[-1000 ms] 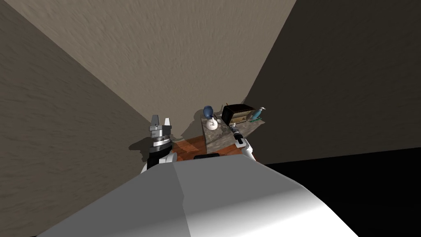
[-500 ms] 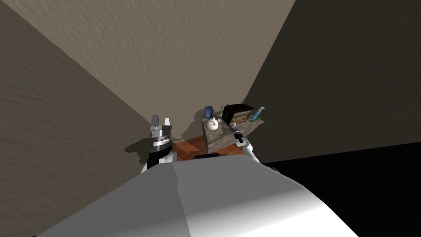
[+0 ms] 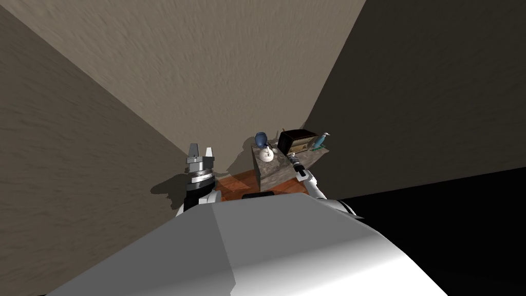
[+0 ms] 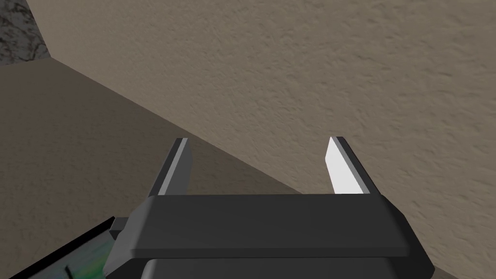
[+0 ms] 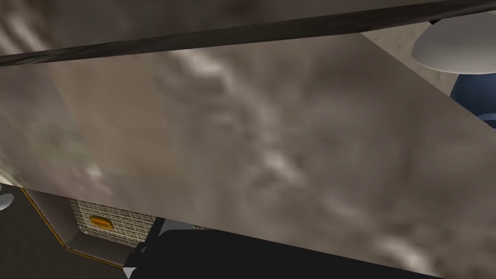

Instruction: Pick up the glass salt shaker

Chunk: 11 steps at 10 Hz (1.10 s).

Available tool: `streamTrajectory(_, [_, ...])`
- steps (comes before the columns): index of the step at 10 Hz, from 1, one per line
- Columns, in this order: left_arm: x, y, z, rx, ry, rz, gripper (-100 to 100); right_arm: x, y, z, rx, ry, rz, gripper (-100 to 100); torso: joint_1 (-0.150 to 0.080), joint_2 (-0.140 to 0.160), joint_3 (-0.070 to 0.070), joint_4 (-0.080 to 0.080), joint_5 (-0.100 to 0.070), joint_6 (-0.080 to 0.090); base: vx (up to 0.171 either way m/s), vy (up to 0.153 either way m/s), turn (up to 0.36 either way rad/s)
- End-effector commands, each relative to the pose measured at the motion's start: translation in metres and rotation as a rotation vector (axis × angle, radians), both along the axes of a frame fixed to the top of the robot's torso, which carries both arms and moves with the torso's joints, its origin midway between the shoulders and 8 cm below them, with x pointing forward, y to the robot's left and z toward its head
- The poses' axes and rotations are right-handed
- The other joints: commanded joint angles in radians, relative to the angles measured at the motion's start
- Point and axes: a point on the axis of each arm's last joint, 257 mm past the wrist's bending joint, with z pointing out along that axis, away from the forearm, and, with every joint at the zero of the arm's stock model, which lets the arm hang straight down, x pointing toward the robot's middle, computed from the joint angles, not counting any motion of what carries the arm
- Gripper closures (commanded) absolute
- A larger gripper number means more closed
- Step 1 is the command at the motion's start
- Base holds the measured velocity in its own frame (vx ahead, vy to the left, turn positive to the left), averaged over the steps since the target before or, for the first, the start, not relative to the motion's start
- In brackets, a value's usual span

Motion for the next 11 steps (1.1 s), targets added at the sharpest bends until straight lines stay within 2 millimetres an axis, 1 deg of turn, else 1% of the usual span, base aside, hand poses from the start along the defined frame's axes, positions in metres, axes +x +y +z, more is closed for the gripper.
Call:
streamTrajectory(1, [0.0,0.0,0.0,0.0,0.0,0.0,0,-0.004,-0.005,-0.014,0.007,0.026,-0.009,-100,0.0,0.0,0.0,0.0,0.0,0.0,-0.001,0.027,0.012])
streamTrajectory(2, [0.0,0.0,0.0,0.0,0.0,0.0,0,-0.005,-0.006,-0.016,0.008,0.03,-0.011,-100,-0.002,0.0,0.0,0.0,-0.001,0.0,0.002,0.002,0.012])
streamTrajectory(3, [0.0,0.0,0.0,0.0,0.0,0.0,0,0.007,-0.014,0.003,-0.003,-0.005,0.003,-100,-0.004,-0.001,0.0,0.0,-0.001,0.0,-0.001,0.041,-0.059])
streamTrajectory(5, [0.0,0.0,0.0,0.0,0.0,0.0,0,0.0,-0.019,-0.013,0.005,0.028,-0.01,-100,-0.002,-0.002,0.0,0.002,0.001,0.0,-0.003,0.048,-0.024])
streamTrajectory(6, [0.0,0.0,0.0,0.0,0.0,0.0,0,0.015,-0.026,0.016,-0.01,-0.026,0.007,-100,-0.004,-0.002,0.0,0.002,0.001,0.0,-0.003,0.054,-0.056])
streamTrajectory(8, [0.0,0.0,0.0,0.0,0.0,0.0,0,0.005,-0.034,-0.008,0.001,0.024,-0.014,-100,-0.004,-0.003,0.001,0.006,0.004,0.001,0.001,0.038,-0.021])
streamTrajectory(9, [0.0,0.0,0.0,0.0,0.0,0.0,0,0.005,-0.034,-0.008,0.001,0.024,-0.014,-100,-0.006,-0.003,0.001,0.006,0.004,0.001,0.0,0.0,0.0])
streamTrajectory(10, [0.0,0.0,0.0,0.0,0.0,0.0,0,0.017,-0.045,0.016,-0.012,-0.017,-0.007,-100,-0.007,-0.003,0.001,0.006,0.004,0.001,0.0,0.045,-0.04])
streamTrajectory(11, [0.0,0.0,0.0,0.0,0.0,0.0,0,0.009,-0.051,-0.001,-0.004,0.018,-0.024,-100,-0.007,-0.005,0.002,0.009,0.007,0.003,-0.004,0.059,-0.048])
